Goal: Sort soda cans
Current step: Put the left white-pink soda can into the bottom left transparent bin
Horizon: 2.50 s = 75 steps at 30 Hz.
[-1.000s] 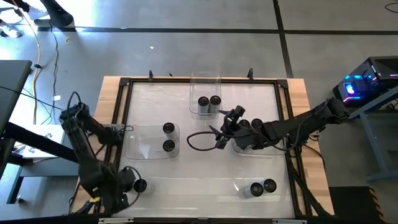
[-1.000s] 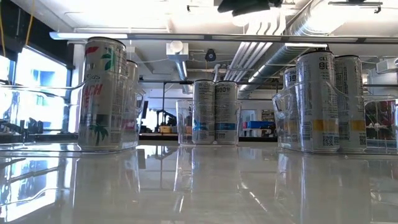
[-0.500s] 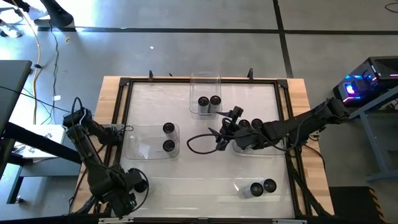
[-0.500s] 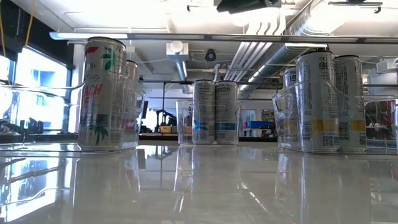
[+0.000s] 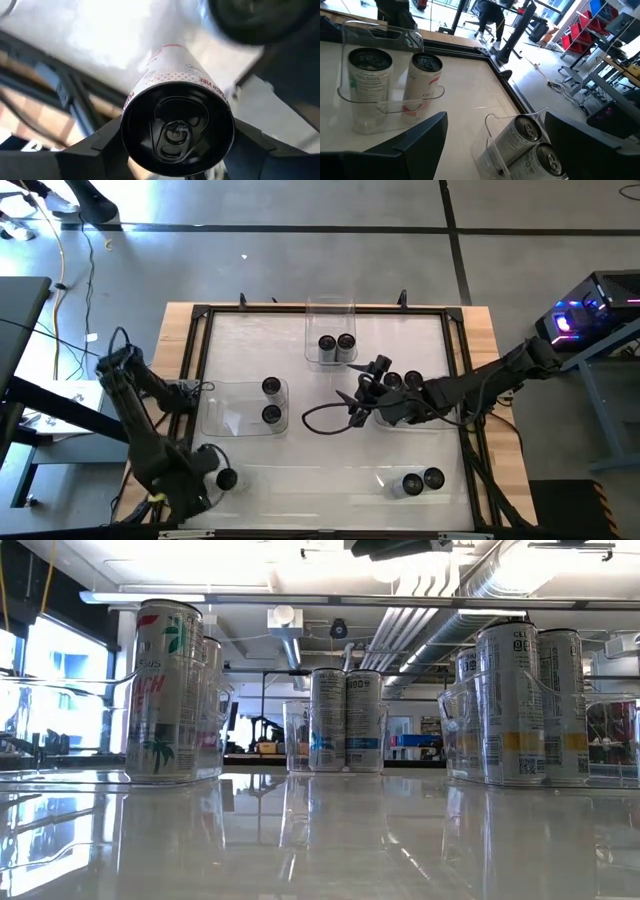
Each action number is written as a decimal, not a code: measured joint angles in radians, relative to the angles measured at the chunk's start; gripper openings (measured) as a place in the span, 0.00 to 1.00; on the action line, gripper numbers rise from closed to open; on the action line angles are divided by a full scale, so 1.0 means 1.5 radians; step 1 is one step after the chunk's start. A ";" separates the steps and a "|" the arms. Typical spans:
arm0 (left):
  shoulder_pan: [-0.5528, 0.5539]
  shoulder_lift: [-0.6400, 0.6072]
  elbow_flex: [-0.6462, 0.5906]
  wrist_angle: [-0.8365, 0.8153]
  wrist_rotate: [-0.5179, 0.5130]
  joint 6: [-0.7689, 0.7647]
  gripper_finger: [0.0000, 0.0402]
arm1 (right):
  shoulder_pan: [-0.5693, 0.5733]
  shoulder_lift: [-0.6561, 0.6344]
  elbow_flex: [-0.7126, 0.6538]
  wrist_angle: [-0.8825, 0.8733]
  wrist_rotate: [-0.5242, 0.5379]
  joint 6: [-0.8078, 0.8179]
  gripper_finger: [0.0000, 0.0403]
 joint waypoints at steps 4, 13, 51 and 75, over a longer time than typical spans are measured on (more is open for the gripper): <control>0.007 -0.063 0.003 -0.052 0.019 -0.026 0.59 | 0.004 0.000 0.000 0.000 0.000 0.000 0.82; 0.016 -0.195 0.116 -0.135 -0.079 -0.073 0.59 | 0.005 0.000 0.000 -0.047 0.000 0.040 0.82; 0.630 -0.224 0.141 -0.138 -0.103 0.856 0.59 | 0.047 0.000 0.000 -0.072 0.000 0.108 0.82; 0.645 -0.315 -0.087 -0.137 -0.102 0.817 0.59 | 0.048 0.000 0.000 -0.073 -0.003 0.120 0.82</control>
